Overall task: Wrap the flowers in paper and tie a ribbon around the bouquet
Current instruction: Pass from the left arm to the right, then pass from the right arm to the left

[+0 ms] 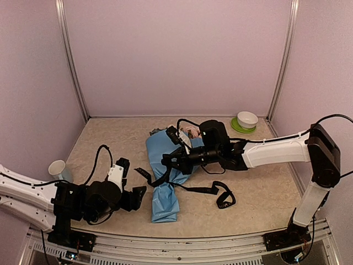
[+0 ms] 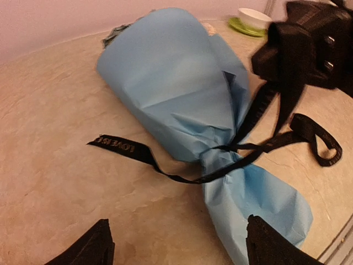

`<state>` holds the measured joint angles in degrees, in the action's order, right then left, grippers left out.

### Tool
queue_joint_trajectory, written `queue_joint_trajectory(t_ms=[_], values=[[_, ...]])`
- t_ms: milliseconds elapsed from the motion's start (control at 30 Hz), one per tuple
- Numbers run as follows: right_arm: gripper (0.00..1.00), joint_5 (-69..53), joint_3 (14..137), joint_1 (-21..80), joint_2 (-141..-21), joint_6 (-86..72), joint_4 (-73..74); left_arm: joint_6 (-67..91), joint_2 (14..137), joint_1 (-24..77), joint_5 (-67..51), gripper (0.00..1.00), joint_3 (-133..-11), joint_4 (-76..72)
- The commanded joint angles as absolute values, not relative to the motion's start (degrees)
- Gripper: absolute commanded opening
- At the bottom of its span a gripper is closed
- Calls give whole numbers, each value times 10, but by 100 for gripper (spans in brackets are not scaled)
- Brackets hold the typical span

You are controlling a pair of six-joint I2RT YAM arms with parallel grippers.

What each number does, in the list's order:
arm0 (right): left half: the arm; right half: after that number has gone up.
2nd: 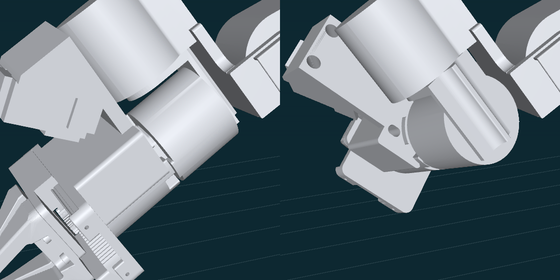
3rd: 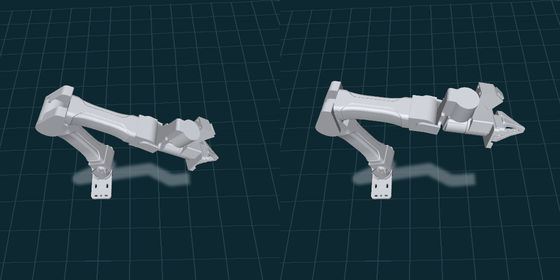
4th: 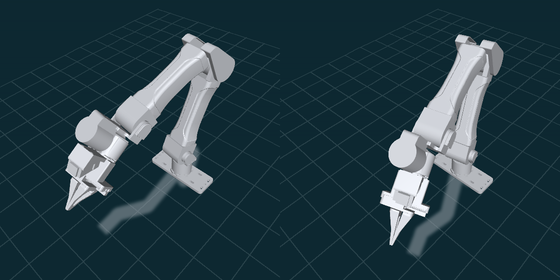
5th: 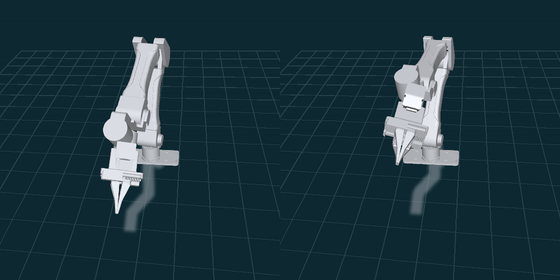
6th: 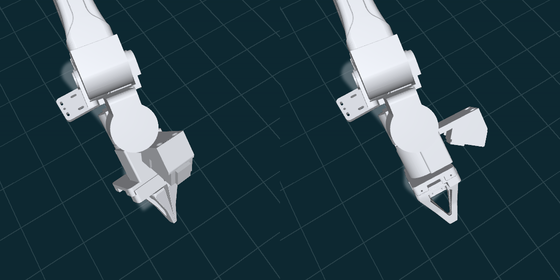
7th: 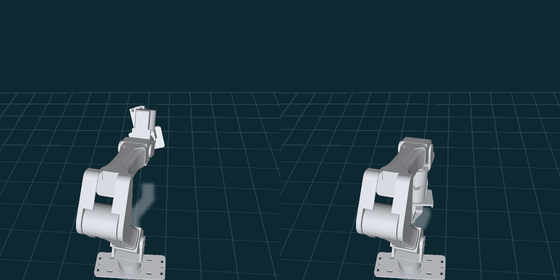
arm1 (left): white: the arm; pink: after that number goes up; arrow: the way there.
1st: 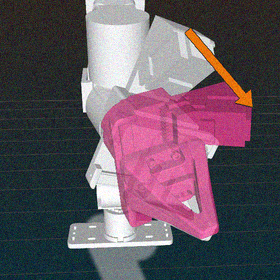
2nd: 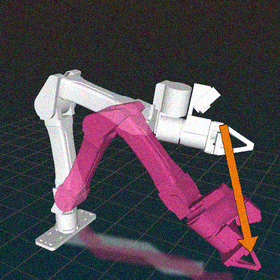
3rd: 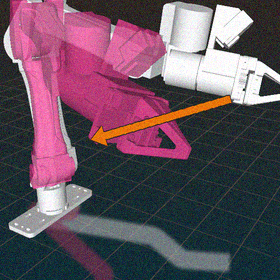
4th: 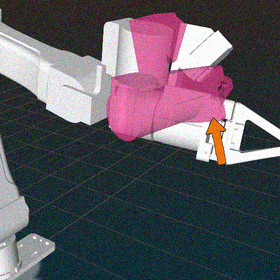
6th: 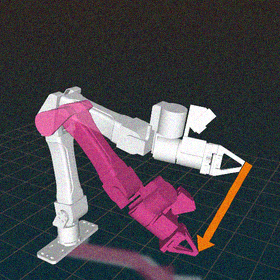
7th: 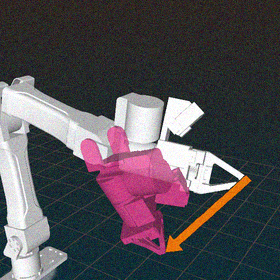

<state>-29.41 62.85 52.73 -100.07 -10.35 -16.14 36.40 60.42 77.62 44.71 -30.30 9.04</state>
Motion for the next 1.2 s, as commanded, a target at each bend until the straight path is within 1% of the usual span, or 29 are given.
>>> queue_joint_trajectory(t_ms=[0, 33, 100, 200, 333, 433, 533, 667, 700, 800, 833, 900, 1033, 1100, 1167], values=[[0, -325, 637, 526, -1011, -106, -175, 172, 622, 799, 394, 89, -239, -230], [0, -327, 636, 526, -1010, -105, -178, 140, 630, 786, 361, 93, -222, -293], [0, -330, 632, 526, -1009, -104, -188, 110, 652, 729, 276, 93, -209, -378], [0, -333, 639, 526, -1013, -102, -184, 76, 694, 677, 192, 86, -211, -439], [0, -340, 642, 526, -1016, -106, -186, 41, 771, 660, 125, 79, -242, -459], [0, -341, 640, 526, -1010, -105, -186, 45, 807, 636, 67, 68, -243, -496], [0, -344, 636, 526, -1003, -108, -191, 58, 824, 602, 9, 66, -226, -560], [0, -349, 637, 526, -1003, -107, -187, 37, 881, 601, 9, 65, -269, -549], [0, -348, 637, 526, -1002, -107, -186, 36, 895, 602, 8, 62, -276, -551], [0, -346, 634, 526, -997, -107, -185, 52, 924, 596, 39, 39, -277, -571], [0, -345, 632, 526, -995, -107, -186, 58, 929, 591, 36, 37, -275, -579], [0, -348, 630, 526, -992, -107, -187, 64, 936, 590, 30, 36, -277, -584], [0, -354, 634, 526, -991, -103, -181, 62, 951, 594, 44, 28, -292, -586], [0, -355, 632, 526, -991, -102, -181, 60, 960, 593, 55, 27, -296, -591], [0, -356, 629, 526, -988, -104, -183, 61, 969, 593, 81, 30, -295, -602]])
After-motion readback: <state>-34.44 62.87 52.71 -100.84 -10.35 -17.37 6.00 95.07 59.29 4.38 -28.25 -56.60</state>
